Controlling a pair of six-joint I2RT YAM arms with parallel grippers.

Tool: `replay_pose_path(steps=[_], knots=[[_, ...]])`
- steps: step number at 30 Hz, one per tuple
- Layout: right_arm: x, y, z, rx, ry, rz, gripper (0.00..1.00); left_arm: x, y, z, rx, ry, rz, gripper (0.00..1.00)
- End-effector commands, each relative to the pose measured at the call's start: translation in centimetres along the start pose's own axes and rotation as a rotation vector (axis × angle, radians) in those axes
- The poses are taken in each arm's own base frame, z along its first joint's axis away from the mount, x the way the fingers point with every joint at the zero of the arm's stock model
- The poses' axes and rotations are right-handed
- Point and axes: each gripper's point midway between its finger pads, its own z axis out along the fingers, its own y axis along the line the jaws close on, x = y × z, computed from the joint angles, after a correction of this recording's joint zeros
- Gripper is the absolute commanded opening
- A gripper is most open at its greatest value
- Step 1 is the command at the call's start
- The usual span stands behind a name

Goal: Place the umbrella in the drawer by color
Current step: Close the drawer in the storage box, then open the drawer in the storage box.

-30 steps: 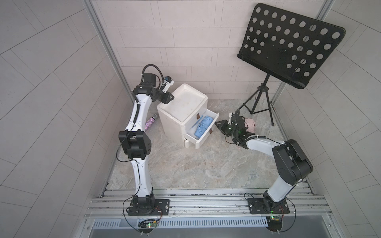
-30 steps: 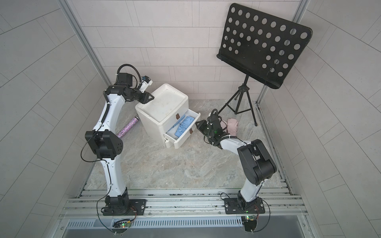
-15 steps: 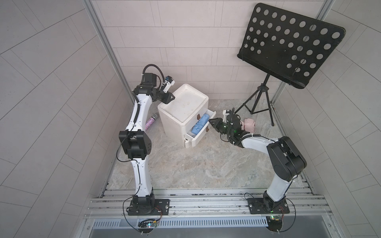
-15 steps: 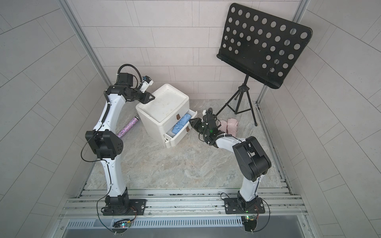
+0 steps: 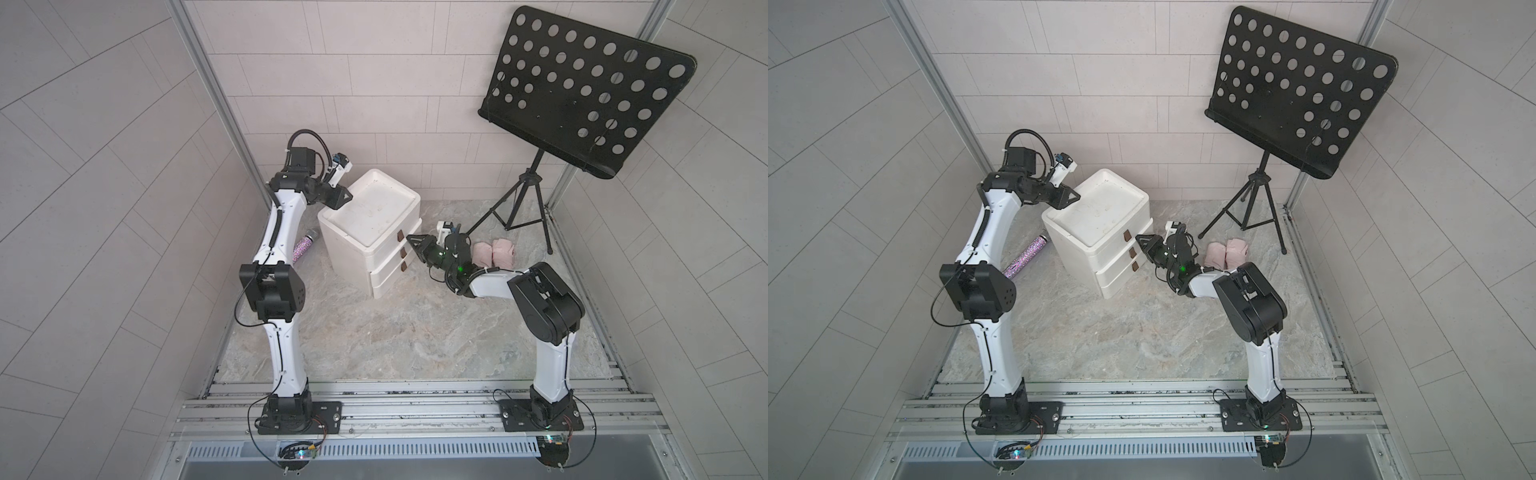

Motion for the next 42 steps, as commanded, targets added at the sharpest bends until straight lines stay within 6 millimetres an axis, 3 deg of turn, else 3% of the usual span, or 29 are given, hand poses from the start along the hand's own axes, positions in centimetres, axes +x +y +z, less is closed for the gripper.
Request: replay_pose_path(steps=[1,4,11,19,26,35,42], knots=[[3.0,1.7,1.6,-0.106,0.095,0.069,0.32,4.3,-5.3,2.9,0.226,0.147,-0.105,0.28],[3.2,1.6,1.4,-0.107,0.096,0.069,0.33,4.4,-5.2,2.7,0.216,0.150,-0.100,0.28],[2.6,0.6,-1.8,-0.064,0.063,0.041,0.45,4.1,-4.5,2.4,0.197,0.137,-0.106,0.30],[3.1,-3.1,-5.0,0.004,0.039,0.057,0.59,4.0,-3.8,1.9,0.184,0.124,-0.122,0.35],[3.9,-6.3,-4.5,0.023,0.048,0.107,0.58,4.1,-3.7,1.8,0.184,0.125,-0.126,0.35],[4.6,-7.6,-3.3,0.002,0.057,0.130,0.57,4.3,-3.6,2.0,0.185,0.130,-0.130,0.35],[4.6,-7.6,-1.9,-0.042,0.062,0.145,0.56,4.4,-3.5,2.1,0.183,0.134,-0.131,0.35]])
